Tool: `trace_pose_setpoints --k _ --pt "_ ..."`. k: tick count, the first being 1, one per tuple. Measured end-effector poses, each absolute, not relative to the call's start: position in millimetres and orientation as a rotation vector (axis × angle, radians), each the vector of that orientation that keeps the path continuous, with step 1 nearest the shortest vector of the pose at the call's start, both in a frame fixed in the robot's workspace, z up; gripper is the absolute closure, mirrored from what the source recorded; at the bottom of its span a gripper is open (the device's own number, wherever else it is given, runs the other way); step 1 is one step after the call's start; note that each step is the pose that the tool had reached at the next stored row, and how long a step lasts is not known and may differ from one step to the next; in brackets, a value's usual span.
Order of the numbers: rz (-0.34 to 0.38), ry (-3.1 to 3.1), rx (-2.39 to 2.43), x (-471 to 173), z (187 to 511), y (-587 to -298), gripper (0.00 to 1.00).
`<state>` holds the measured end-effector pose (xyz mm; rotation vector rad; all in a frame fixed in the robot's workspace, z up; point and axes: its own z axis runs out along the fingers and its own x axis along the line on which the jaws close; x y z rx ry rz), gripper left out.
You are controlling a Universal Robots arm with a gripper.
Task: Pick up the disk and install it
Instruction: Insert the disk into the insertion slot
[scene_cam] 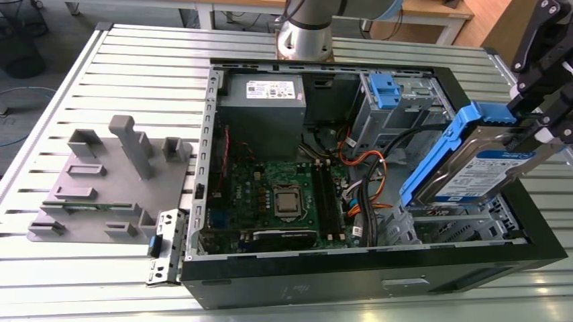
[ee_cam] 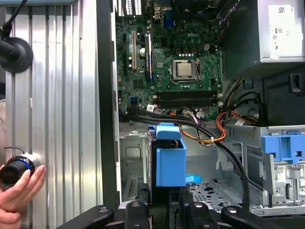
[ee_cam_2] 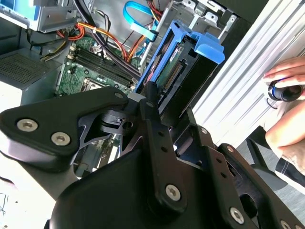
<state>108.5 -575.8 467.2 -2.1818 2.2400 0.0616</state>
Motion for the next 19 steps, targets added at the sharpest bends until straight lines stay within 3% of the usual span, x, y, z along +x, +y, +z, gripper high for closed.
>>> trace_pose_setpoints --k 19 --pt "0.062 2.24 -2.182 122 461 -576 0.65"
